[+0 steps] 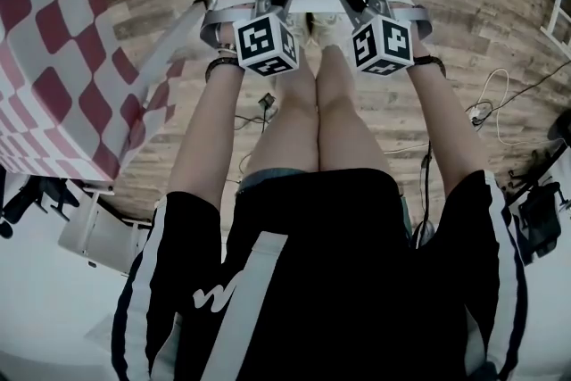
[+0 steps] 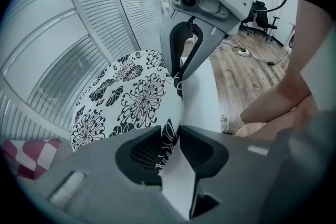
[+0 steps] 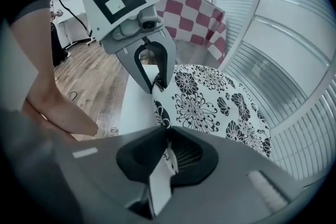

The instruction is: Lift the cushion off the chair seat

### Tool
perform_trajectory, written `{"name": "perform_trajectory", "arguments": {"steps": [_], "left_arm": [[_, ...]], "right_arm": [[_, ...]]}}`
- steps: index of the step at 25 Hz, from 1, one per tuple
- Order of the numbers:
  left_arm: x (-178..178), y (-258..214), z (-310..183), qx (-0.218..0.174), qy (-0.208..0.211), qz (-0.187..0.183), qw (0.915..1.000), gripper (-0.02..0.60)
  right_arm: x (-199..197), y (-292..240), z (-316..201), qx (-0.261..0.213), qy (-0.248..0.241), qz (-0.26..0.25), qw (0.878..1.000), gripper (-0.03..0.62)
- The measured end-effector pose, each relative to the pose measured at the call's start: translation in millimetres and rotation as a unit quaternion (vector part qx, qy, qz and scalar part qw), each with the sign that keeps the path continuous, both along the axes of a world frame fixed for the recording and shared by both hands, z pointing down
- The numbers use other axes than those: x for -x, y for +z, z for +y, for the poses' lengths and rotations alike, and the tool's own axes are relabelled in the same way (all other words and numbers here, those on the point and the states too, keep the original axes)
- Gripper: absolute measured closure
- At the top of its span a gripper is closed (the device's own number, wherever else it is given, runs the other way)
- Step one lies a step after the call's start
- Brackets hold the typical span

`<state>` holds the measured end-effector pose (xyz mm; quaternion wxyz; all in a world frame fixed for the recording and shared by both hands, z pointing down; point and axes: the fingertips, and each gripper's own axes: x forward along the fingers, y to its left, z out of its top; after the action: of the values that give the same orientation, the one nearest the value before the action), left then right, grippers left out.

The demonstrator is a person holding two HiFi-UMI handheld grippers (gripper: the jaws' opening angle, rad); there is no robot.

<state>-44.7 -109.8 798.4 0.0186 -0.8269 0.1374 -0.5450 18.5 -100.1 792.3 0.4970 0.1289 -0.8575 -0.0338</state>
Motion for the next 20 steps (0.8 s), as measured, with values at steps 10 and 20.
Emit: {"name": "perform_trajectory", "arguments": {"steps": [10, 20], "left_arm": [[-1, -24, -11, -0.014, -0.017, 0.017, 0.9996, 0.563], [0, -52, -15, -0.014, -0.029, 0.033, 0.9989, 0.566]], "right_arm": [[2, -22, -13, -0.008, 0.032, -0.021, 0.999, 0.585], [2, -51, -20, -0.018, 0.067, -0.032, 0.997, 0.585]]}}
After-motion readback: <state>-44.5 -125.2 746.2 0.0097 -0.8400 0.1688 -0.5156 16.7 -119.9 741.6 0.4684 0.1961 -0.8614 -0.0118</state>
